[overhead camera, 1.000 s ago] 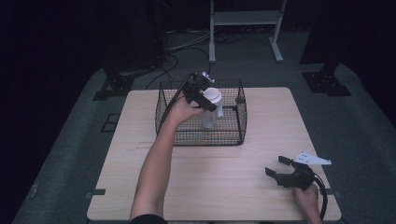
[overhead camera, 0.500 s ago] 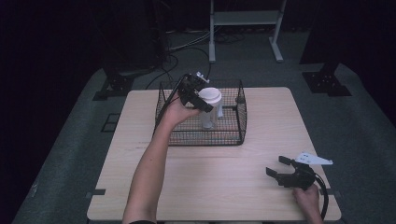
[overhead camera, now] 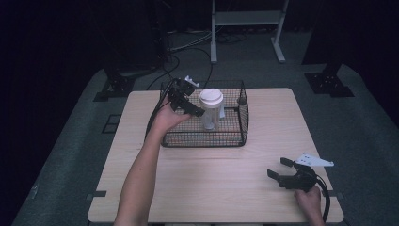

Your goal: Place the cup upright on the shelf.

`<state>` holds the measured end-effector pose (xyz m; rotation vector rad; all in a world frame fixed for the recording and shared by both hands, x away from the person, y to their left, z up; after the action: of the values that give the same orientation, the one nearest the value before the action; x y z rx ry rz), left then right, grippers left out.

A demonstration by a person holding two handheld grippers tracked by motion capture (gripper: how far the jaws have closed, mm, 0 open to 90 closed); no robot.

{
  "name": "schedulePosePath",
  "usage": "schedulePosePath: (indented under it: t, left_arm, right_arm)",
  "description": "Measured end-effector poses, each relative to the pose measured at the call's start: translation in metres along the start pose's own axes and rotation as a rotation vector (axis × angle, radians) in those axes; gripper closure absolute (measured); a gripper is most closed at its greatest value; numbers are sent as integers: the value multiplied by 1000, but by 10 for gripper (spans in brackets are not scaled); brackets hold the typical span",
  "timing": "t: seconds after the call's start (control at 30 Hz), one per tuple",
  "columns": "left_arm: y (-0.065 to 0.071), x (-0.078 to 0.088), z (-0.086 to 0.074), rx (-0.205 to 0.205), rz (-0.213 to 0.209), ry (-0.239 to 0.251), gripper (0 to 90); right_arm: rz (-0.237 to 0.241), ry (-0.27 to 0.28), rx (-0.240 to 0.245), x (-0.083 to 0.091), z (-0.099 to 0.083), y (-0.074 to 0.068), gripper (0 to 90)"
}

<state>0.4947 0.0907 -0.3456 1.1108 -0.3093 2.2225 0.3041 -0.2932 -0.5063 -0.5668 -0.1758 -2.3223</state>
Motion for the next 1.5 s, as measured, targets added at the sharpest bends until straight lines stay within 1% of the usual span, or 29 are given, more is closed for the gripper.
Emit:
schedulePosePath:
  t: [0.07,0.17,0.3,0.37,0.4,0.43,0.57,0.6,0.77,0.8,0.87,1.0,1.13,1.23,1.33,1.5]
  left_arm:
    - [-1,2,-5,6,-4,4,0]
    - [-2,6,-11,4,-10,10,0]
    - [-1,8,-18,-2,-17,16,0]
    - [-2,9,-21,3,-27,17,0]
    - [-2,10,-24,8,-33,25,0]
    - [-2,11,-26,3,-39,25,0]
    - [-3,14,-36,-3,-39,24,0]
    - [-4,16,-38,-12,-36,20,0]
    - [-8,23,-49,0,-35,29,0]
    - [-8,23,-51,10,-41,37,0]
    - [-9,25,-54,15,-43,45,0]
    - [-8,28,-56,4,-47,46,0]
    - [-4,29,-60,-3,-57,53,0]
    - [-1,30,-64,-15,-60,57,0]
    - [0,30,-68,-12,-66,70,0]
    - [1,32,-75,-11,-73,74,0]
  right_arm:
    - [1,0,1,0,0,0,129]
    - [-2,-2,3,0,0,-1,129]
    - [-24,-8,1,-1,0,-2,129]
    - [-28,-9,2,-1,0,-2,129]
    - [-31,-8,4,-1,0,-2,129]
    - [-33,-9,5,-1,0,-2,129]
    - [-38,-11,5,-1,0,-3,129]
    - [-39,-12,6,-1,0,-3,129]
    - [-41,-19,9,-1,0,-3,129]
    - [-41,-18,12,-1,0,-3,129]
    - [-42,-19,11,-2,0,-3,129]
    - [-44,-22,12,-2,0,-4,129]
    - [-44,-23,12,-2,0,-4,129]
    - [-43,-24,12,-2,0,-4,129]
    - [-43,-25,14,-2,-1,-4,129]
    - [-45,-26,11,-2,-1,-4,129]
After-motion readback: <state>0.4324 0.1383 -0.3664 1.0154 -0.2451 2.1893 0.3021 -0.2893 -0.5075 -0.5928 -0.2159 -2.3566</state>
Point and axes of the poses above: each handheld gripper's, and its own axes: x roughly backward along the jaws, z roughly out of its top, y roughly to its right, the point moved 2 cm from there along -x, roughly forward along the jaws, and after that the axes turned 12 degrees about x, right-handed, at the moved point
